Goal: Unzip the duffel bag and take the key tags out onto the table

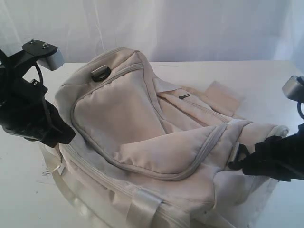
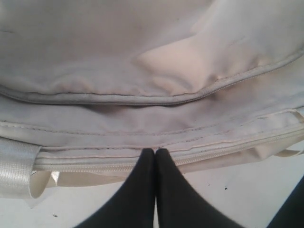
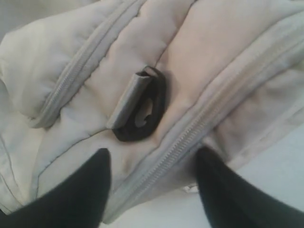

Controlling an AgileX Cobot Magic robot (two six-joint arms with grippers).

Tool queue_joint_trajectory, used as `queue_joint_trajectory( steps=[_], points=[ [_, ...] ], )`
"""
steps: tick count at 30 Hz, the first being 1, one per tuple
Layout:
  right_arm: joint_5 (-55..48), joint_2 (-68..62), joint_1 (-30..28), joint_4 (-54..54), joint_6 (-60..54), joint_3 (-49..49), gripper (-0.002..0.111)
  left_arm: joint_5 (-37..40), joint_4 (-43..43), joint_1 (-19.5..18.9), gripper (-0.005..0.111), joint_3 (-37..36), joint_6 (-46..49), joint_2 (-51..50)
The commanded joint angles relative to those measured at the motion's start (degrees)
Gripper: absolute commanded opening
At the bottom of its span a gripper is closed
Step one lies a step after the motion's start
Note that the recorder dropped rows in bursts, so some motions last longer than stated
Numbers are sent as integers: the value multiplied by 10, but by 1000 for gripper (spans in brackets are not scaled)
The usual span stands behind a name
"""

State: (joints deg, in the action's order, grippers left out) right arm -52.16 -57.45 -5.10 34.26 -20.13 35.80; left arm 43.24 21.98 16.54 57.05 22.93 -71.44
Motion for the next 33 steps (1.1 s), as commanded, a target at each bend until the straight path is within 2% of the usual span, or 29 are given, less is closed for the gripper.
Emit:
queue_joint_trajectory(
  steps=[1, 4, 9, 12, 18, 22, 25, 30, 33],
  points=[
    [32, -23, 1, 2, -11, 4, 76, 8, 11, 2, 0, -4, 0, 0],
    [64, -50, 1, 2, -5, 1, 73, 8, 11, 2, 0, -4, 0, 0],
    [67, -104, 1, 3, -4, 1, 55, 5, 11, 2, 0, -4, 0, 0],
    [58, -134, 1, 3, -4, 3, 41, -7, 11, 2, 0, -4, 0, 0],
    [24, -144, 1, -29, -12, 35, 2, -38, -41, 2, 0, -4, -6, 0],
    [13, -144, 1, -61, 5, 45, 0, -97, -116, 1, 0, 3, -89, 0],
    [4, -144, 1, -59, 5, 48, 0, -111, -154, -9, 0, 40, -114, -5],
    [-6, -144, 1, -53, 9, 48, 0, 39, -139, -65, 0, 191, -98, -82],
    [-8, -144, 1, -53, 9, 48, 0, 119, -67, -93, 0, 280, -32, -151]
  ],
)
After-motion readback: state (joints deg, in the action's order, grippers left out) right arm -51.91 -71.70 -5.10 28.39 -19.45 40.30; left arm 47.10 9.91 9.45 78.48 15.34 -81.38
